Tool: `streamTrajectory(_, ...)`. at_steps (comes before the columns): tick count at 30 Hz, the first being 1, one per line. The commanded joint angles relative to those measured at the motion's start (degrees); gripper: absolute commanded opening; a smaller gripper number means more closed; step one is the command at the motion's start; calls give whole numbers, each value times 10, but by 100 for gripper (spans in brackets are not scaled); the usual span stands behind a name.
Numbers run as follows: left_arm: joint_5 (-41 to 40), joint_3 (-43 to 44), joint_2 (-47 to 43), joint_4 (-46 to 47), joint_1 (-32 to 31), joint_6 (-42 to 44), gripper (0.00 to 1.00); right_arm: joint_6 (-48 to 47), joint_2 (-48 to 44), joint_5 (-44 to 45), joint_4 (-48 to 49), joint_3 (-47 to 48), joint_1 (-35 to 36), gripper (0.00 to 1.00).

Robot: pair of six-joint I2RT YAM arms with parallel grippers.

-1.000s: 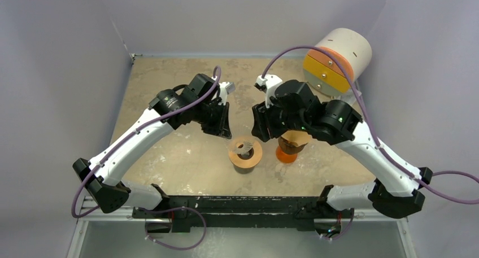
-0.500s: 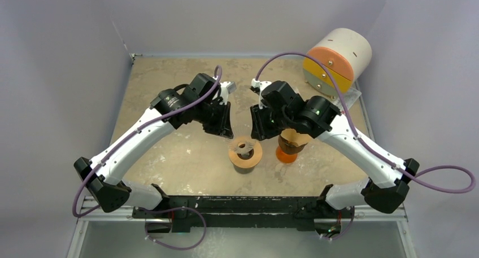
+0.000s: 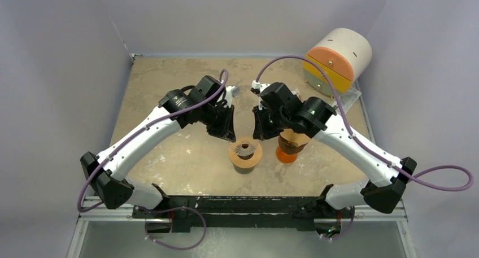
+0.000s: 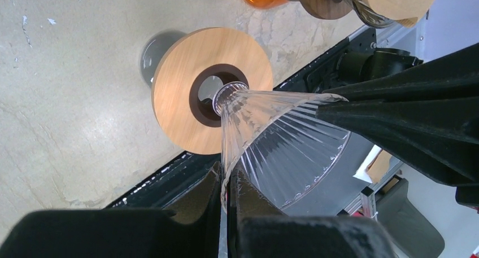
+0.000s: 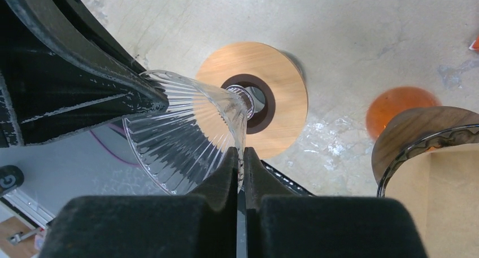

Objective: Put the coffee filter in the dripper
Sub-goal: Place the coffee dripper in the dripper holder.

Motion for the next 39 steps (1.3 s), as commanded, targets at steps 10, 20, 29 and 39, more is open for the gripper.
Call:
streamTrajectory(10,25,-26,13,41,-2,-7,0,-2,-6,-24,18,-44,-6,0)
streamTrajectory(20,17,-40,23,45,-2,-5,0,-3,-6,-25,30,-73,-11,0)
streamTrajectory(29,12,-56,30,51,-2,-3,0,-5,-8,-24,42,-108,-20,0)
streamTrajectory(39,5,-76,38,56,-2,2,0,-7,1,-22,48,-144,-24,0)
